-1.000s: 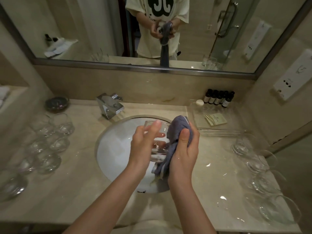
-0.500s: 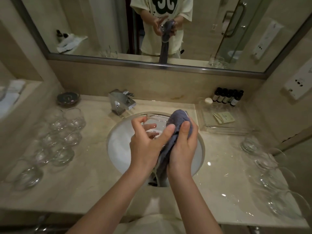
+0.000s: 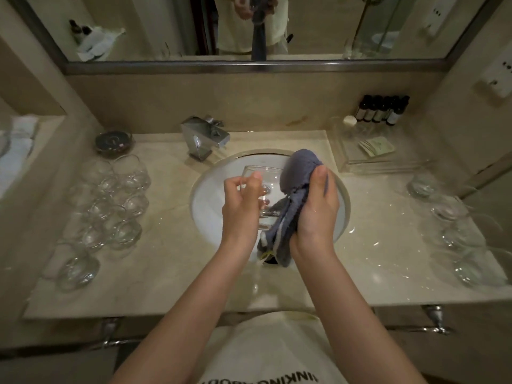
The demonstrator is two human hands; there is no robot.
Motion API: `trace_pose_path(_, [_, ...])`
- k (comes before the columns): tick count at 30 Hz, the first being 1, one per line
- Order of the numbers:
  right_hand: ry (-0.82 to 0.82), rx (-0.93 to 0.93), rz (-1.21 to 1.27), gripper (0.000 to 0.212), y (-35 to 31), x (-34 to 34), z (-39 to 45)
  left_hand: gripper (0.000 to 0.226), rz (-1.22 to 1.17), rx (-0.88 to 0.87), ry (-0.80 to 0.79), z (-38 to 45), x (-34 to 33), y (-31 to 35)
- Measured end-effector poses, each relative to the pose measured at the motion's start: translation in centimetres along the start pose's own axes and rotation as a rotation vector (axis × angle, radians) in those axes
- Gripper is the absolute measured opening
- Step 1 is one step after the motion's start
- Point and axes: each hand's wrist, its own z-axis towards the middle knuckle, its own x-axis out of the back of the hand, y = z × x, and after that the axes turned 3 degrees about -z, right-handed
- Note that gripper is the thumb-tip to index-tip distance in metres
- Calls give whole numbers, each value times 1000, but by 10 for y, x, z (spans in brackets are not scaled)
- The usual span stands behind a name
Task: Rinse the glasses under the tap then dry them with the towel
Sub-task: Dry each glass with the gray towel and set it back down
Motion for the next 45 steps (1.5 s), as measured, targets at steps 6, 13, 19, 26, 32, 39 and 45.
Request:
trace_pose_path(6, [30, -5, 26, 35, 10, -1, -13, 63, -7, -3, -88, -10, 17, -7])
trace_pose_path(13, [39, -266, 237, 40, 22, 8, -22, 74, -186, 174, -105, -13, 26, -13])
trace_pose_path(19, [77, -191, 228, 28, 25, 19, -22, 39, -146, 225, -121, -17, 16, -18])
trace_pose_path(26, [73, -267, 312, 41, 18, 40, -7, 47, -243, 339, -269, -18, -2, -16])
trace_pose_path(32, [-52, -140, 196, 27, 9, 65, 16, 56, -191, 340, -360, -9, -7, -11])
trace_pose_path(39, [-355, 234, -234, 15, -9, 82, 40, 41, -144, 289, -341, 6, -6, -12])
trace_pose_path(45, [-488, 419, -494, 20, -5, 81, 46, 41, -185, 229, -293, 15, -7, -15])
